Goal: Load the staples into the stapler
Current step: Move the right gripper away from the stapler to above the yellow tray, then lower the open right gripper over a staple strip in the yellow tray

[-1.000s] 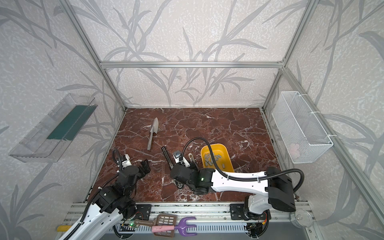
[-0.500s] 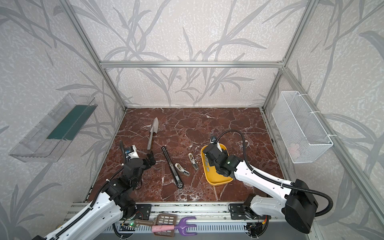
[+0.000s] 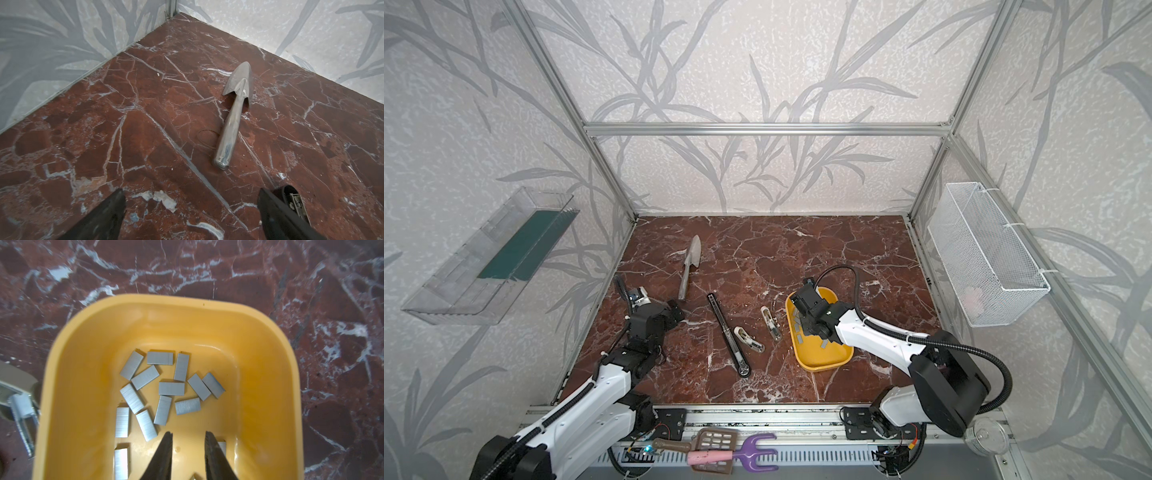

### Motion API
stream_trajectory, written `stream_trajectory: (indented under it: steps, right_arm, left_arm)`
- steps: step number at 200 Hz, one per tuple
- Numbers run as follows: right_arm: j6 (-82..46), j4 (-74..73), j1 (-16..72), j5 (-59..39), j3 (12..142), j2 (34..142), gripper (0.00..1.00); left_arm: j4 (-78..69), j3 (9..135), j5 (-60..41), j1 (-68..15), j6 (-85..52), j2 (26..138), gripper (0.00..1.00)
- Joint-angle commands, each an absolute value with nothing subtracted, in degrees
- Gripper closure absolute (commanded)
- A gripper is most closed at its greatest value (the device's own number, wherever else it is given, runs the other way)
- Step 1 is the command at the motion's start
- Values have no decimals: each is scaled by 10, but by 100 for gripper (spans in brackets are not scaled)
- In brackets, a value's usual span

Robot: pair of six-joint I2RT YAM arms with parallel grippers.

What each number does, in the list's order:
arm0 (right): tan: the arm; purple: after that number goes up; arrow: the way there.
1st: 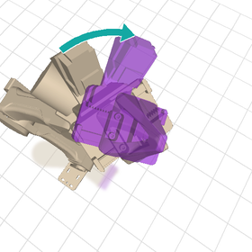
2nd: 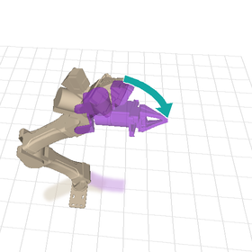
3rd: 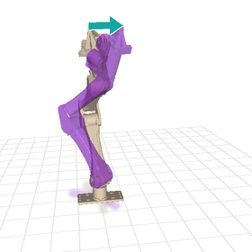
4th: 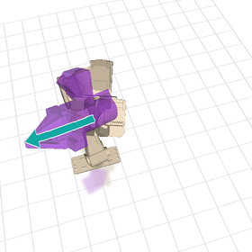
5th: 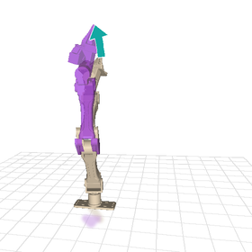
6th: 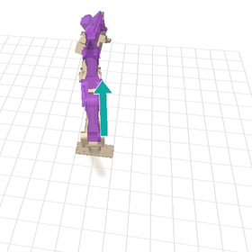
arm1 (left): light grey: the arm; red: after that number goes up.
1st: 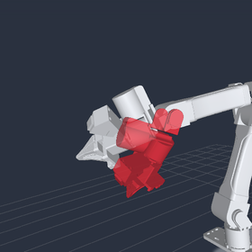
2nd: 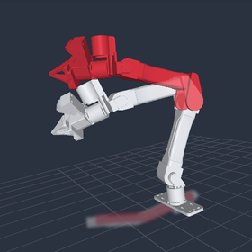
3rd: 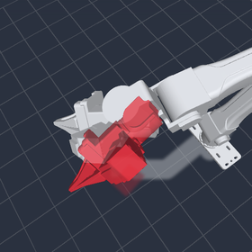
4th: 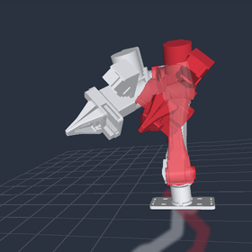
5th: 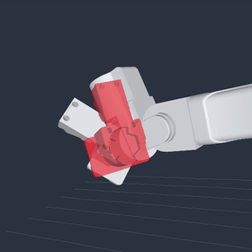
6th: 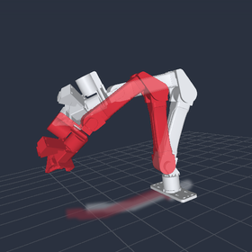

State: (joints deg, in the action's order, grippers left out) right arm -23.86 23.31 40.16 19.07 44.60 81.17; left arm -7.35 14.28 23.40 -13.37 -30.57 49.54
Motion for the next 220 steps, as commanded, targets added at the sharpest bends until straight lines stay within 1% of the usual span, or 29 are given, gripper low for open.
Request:
stream_trajectory:
  steps: [1,30,60,73,95,121,136,178,220]
  right_arm:
    - [-244,225,372,150,459,821,71]
    - [-248,217,349,121,458,836,70]
    - [-253,211,347,110,470,847,66]
    - [-259,205,347,115,476,857,65]
    - [-278,235,347,143,504,882,65]
    - [-288,236,347,164,507,889,57]
    - [-287,232,346,168,505,892,55]
    - [-292,239,347,159,518,924,55]
    - [-296,243,347,164,517,929,53]
  left_arm:
    - [-130,139,207,-130,-301,504,1]
    - [-137,141,212,-130,-301,515,1]
    - [-138,152,212,-130,-300,537,1]
    - [-133,160,211,-130,-299,549,1]
    - [-130,171,202,-130,-295,566,1]
    - [-133,171,199,-130,-293,568,1]
    - [-137,169,198,-130,-293,567,1]
    - [-138,169,196,-130,-291,568,1]
    - [-140,167,194,-130,-291,565,1]
